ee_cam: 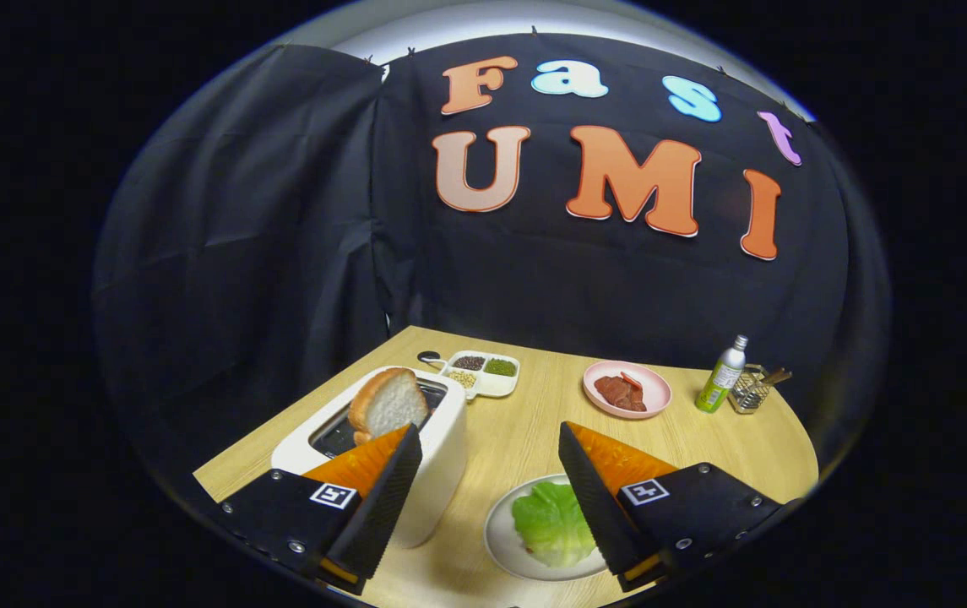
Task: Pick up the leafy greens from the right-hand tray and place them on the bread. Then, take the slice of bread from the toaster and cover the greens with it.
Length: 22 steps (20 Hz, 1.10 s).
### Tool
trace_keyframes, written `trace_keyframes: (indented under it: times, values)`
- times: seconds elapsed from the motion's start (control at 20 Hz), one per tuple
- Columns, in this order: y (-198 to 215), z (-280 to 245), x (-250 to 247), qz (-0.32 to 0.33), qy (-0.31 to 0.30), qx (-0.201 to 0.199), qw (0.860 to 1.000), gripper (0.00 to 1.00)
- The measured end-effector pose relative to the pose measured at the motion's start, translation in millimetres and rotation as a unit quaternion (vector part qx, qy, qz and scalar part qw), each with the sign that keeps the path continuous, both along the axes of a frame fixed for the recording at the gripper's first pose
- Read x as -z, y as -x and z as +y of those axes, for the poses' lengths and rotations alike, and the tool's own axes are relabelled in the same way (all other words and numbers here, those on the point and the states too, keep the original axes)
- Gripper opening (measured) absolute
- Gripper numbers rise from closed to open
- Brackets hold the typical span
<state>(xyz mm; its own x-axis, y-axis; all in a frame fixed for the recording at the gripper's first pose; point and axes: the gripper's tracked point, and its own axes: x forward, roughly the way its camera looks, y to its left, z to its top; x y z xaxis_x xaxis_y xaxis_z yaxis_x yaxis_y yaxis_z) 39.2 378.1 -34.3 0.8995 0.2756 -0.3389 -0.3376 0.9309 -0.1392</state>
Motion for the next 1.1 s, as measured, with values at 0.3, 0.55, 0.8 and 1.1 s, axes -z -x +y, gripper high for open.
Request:
trace_keyframes:
  times: [0.3,0.55,0.8,1.1]
  values:
    - [6.8,49.3,-0.3,0.007,-0.008,-0.022,1.0,0.98]
    - [-2.5,71.1,13.9,0.016,-0.002,-0.021,1.0,0.98]
    - [-18.0,70.4,34.9,0.027,0.016,0.0,0.999,0.99]
    - [-23.2,74.4,57.1,0.053,0.003,0.003,0.999,0.75]
